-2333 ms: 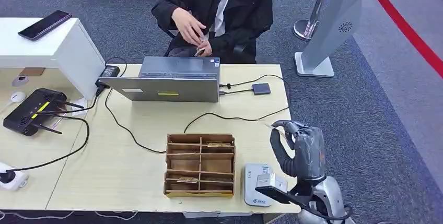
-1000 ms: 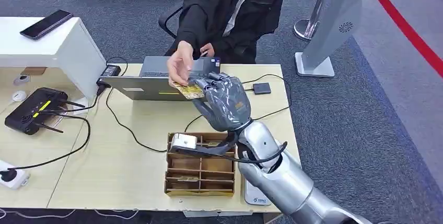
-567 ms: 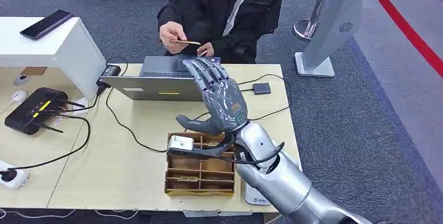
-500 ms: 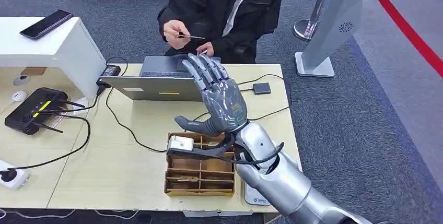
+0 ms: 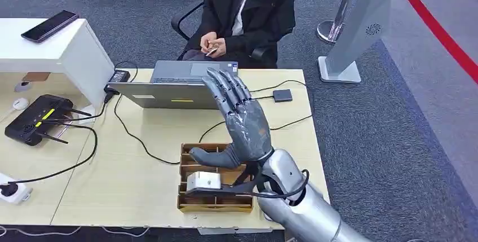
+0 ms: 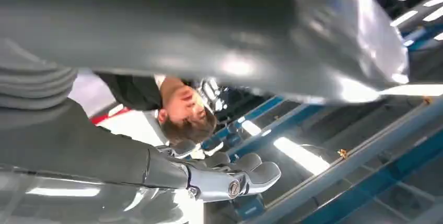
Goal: Pass the card to the sensor for recognition and then transmit it.
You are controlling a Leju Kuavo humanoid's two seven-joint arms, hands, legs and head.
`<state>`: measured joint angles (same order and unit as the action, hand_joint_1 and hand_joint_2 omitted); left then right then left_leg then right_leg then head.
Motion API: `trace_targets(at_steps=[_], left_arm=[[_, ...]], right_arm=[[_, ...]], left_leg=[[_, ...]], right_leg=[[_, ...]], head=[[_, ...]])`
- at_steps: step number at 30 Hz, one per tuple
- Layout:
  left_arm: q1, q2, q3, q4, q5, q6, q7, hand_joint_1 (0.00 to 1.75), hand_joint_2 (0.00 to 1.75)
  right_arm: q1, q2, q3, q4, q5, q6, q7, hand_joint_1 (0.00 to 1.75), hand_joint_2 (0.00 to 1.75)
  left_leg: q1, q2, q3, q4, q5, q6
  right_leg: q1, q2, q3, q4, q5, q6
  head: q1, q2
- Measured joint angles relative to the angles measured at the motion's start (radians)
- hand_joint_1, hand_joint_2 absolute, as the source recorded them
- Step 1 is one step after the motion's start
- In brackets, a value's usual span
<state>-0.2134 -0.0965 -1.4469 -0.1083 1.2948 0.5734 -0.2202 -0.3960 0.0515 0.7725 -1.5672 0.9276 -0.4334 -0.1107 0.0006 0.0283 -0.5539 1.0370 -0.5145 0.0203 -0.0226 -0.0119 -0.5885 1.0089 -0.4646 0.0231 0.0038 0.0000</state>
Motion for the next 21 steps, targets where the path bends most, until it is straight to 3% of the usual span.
trace_targets(at_steps=[14, 21], left_arm=[[0.015, 0.019, 0.098, 0.0, 0.125, 0.045, -0.1, 0.0, 0.0], [0.009, 0.026, 0.139, 0.0, 0.143, 0.067, -0.122, 0.0, 0.0]], right_arm=[[0.213, -0.05, -0.012, -0.101, -0.327, -0.053, -0.185, 0.0, 0.0], [0.263, -0.074, -0.046, -0.12, -0.382, -0.057, -0.228, 0.0, 0.0]], left_leg=[[0.0, 0.0, 0.0, 0.0, 0.0, 0.0], [0.0, 0.001, 0.0, 0.0, 0.0, 0.0]], right_leg=[[0.0, 0.0, 0.0, 0.0, 0.0, 0.0], [0.0, 0.0, 0.0, 0.0, 0.0, 0.0]], head=[[0.0, 0.0], [0.0, 0.0]])
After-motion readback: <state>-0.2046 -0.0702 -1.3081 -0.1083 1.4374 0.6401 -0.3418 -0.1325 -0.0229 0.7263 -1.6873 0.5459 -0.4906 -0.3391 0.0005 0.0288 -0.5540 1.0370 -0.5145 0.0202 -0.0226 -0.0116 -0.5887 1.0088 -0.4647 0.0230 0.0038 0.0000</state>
